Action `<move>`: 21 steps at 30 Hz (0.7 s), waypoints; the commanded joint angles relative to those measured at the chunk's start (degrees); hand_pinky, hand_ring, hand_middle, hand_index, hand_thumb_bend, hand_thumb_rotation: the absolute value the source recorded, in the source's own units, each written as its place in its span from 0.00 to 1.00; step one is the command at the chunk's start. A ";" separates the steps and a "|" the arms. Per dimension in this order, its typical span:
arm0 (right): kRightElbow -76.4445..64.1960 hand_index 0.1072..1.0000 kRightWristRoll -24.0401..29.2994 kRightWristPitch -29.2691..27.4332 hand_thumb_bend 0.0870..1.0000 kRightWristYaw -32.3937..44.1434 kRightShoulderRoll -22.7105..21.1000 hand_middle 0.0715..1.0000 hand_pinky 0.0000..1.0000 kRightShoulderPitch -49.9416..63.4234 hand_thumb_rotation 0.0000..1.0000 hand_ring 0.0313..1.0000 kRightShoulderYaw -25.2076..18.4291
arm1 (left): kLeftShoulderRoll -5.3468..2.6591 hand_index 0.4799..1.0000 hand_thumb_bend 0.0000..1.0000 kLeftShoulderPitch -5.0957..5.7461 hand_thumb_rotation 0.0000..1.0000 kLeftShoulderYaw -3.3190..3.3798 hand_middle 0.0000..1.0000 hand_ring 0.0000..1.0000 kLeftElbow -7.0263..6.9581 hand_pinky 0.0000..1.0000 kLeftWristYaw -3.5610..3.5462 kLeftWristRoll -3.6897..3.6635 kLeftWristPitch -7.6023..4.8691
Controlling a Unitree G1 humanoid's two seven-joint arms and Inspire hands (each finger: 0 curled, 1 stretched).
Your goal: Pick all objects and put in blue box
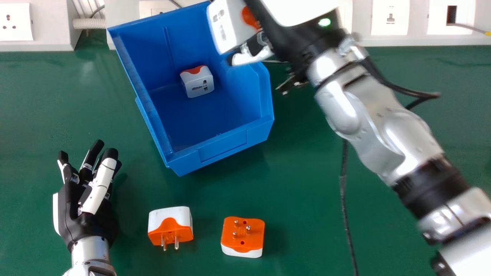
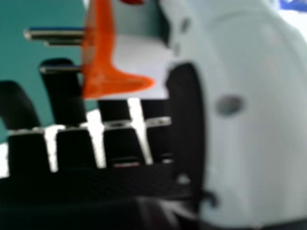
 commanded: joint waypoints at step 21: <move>34.42 0.89 -7.30 4.32 0.91 -12.80 10.35 0.95 0.70 -15.26 0.20 0.93 14.09 | -1.16 0.66 0.62 1.53 0.01 0.16 0.86 0.85 4.63 0.84 2.45 0.29 4.79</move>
